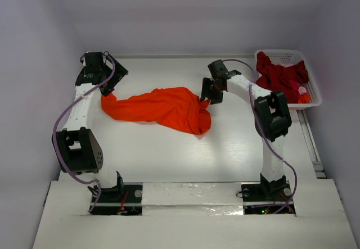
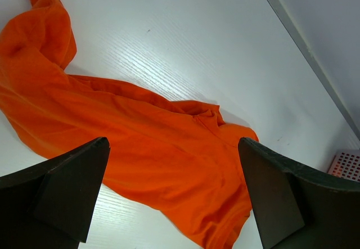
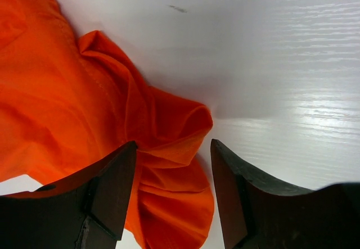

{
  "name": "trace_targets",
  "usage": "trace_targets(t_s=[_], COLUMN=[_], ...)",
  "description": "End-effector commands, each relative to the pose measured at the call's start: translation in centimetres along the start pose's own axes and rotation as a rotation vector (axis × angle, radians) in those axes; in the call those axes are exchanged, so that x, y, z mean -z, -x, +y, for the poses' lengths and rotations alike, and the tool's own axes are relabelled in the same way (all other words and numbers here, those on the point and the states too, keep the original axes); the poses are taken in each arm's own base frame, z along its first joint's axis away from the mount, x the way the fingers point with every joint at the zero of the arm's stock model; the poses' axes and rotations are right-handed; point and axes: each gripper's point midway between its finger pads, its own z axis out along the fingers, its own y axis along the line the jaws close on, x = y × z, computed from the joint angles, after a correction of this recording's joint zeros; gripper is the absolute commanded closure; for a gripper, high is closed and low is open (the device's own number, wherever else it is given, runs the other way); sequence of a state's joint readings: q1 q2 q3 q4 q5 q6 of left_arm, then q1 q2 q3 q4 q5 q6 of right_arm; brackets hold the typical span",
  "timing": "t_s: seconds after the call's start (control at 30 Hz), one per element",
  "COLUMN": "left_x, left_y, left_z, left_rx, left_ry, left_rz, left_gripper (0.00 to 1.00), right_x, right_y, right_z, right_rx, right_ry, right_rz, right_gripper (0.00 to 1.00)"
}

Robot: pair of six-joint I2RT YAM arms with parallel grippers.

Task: Fold and stack the t-shirts
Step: Flatten out the tshirt

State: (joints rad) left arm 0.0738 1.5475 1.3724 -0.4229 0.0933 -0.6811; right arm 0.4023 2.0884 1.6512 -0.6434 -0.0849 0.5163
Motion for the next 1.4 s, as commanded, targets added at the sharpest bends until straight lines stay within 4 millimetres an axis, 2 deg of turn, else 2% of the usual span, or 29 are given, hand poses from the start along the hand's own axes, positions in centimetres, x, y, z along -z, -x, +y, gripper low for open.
trace_targets(t_s=[0.0, 0.17, 0.27, 0.33, 0.4, 0.57, 0.67, 0.7, 0.8, 0.83, 0.9, 0.93, 1.03, 1.07, 1.1, 1.17, 1.27, 1.3, 1.37], left_x=[0.3, 0.1, 0.1, 0.1, 0.1, 0.1, 0.1, 0.1, 0.0, 0.0, 0.0, 0.1, 0.3, 0.4, 0.4, 0.4, 0.4, 0.4, 0.4], left_y=[1.0, 0.9, 0.9, 0.9, 1.0, 1.0, 0.7, 0.6, 0.4, 0.4, 0.4, 0.4, 0.2, 0.2, 0.2, 0.1, -0.2, -0.3, -0.4], left_z=[-1.0, -0.9, -1.0, -0.9, -0.9, -1.0, -1.2, -1.1, -0.9, -0.9, -0.9, -0.9, -1.3, -1.3, -1.3, -1.2, -1.4, -1.3, -1.3], left_rx=[-0.011, -0.012, -0.011, -0.011, -0.011, -0.012, -0.020, -0.021, -0.021, -0.021, -0.019, -0.019, -0.029, -0.030, -0.030, -0.033, -0.041, -0.041, -0.038], left_ry=[-0.029, -0.024, -0.028, -0.027, -0.026, -0.027, -0.028, -0.025, -0.022, -0.023, -0.023, -0.025, -0.034, -0.034, -0.034, -0.032, -0.036, -0.035, -0.033], left_rz=[-0.033, -0.028, -0.028, -0.027, -0.028, -0.027, -0.023, -0.024, -0.021, -0.020, -0.019, -0.020, -0.019, -0.019, -0.019, -0.017, -0.011, -0.010, -0.008], left_gripper=[0.01, 0.01, 0.01, 0.01, 0.01, 0.01, 0.01, 0.01, 0.01, 0.01, 0.01, 0.01, 0.01, 0.01, 0.01, 0.01, 0.01, 0.01, 0.01], right_x=[-0.1, -0.1, -0.2, -0.2, -0.2, -0.1, 1.0, 2.3, 4.6, 6.5, 8.2, 10.0, 12.1, 13.3, 13.8, 14.6, 14.7, 14.1, 13.3], right_y=[0.5, 0.7, 0.7, 0.5, 0.6, 0.8, 2.2, 4.0, 5.9, 7.9, 9.1, 10.9, 12.3, 13.5, 14.1, 14.8, 15.1, 15.0, 14.6], right_z=[1.3, 1.5, 1.4, 1.6, 1.5, 1.4, 1.8, 2.7, 3.4, 4.7, 5.5, 6.8, 7.8, 8.7, 8.4, 8.3, 7.9, 7.0, 6.6], right_rx=[0.029, 0.027, 0.026, 0.032, 0.030, 0.033, 0.060, 0.075, 0.107, 0.110, 0.115, 0.118, 0.122, 0.123, 0.115, 0.104, 0.092, 0.083, 0.086], right_ry=[0.039, 0.046, 0.040, 0.036, 0.026, 0.018, 0.012, 0.024, 0.012, 0.034, 0.045, 0.076, 0.091, 0.114, 0.113, 0.121, 0.117, 0.100, 0.088], right_rz=[-0.015, -0.015, -0.017, -0.016, -0.021, -0.031, -0.066, -0.112, -0.145, -0.206, -0.230, -0.284, -0.313, -0.353, -0.366, -0.382, -0.390, -0.375, -0.357], right_gripper=[0.39, 0.40, 0.62, 0.85, 1.00, 1.00, 1.00, 1.00, 1.00, 1.00, 1.00, 1.00, 1.00, 1.00, 1.00, 1.00, 1.00, 1.00, 1.00])
